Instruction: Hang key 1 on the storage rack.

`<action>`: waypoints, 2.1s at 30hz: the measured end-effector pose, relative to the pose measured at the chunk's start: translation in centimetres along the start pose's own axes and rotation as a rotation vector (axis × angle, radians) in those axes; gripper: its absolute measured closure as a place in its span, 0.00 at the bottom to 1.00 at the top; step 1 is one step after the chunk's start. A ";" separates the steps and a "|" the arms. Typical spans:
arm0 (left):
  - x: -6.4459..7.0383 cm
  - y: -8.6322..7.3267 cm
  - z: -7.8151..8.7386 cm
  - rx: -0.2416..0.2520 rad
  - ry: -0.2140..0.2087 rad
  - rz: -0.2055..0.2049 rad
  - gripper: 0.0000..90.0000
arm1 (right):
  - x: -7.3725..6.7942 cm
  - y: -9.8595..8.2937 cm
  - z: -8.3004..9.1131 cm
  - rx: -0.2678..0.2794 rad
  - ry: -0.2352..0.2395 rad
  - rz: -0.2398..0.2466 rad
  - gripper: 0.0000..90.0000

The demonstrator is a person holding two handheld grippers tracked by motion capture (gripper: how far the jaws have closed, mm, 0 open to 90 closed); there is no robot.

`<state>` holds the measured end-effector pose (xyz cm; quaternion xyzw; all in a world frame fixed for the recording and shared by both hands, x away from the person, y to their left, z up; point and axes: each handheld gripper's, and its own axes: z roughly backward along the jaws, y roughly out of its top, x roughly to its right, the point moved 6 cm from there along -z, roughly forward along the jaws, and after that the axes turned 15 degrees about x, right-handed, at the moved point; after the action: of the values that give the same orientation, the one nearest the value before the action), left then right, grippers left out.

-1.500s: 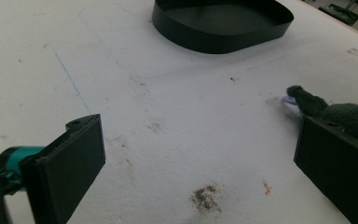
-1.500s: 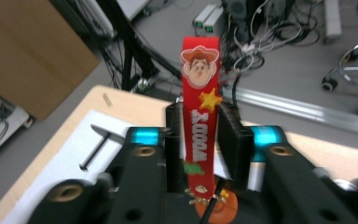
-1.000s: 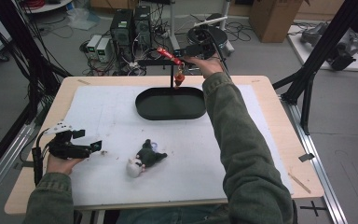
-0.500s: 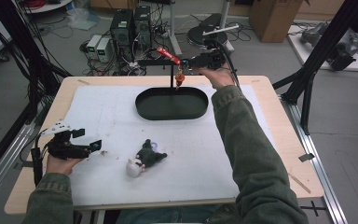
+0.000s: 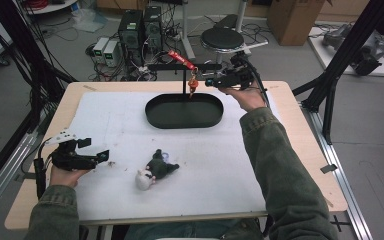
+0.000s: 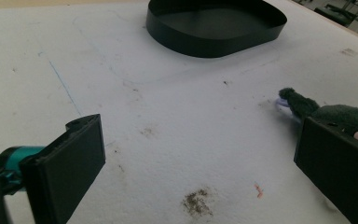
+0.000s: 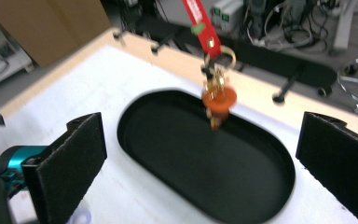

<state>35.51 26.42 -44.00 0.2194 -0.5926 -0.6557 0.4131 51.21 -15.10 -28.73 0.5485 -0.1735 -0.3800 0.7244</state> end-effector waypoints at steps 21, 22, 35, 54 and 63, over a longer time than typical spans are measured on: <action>-0.1 -0.2 -0.2 -0.015 -0.002 0.002 0.03 | -0.6 -3.8 4.7 0.011 -0.011 0.097 0.01; 0.0 -0.2 -0.2 -0.015 -0.003 0.006 0.03 | -0.5 -4.1 5.0 0.018 -0.014 0.096 0.01; -0.1 -0.3 -0.3 -0.025 -0.001 0.002 0.03 | 0.9 -9.3 8.3 0.028 -0.035 0.032 0.01; -0.1 -0.3 -0.3 -0.027 0.001 0.002 0.03 | 1.7 -13.3 10.7 0.053 -0.068 0.044 0.01; 0.0 -0.3 -0.3 -0.029 0.004 0.005 0.03 | 1.9 -15.1 11.7 0.058 -0.084 0.066 0.01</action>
<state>35.64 26.24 -44.38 0.2134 -0.5828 -0.6627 0.4190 39.19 -25.88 -39.10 0.5469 -0.2325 -0.3733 0.7124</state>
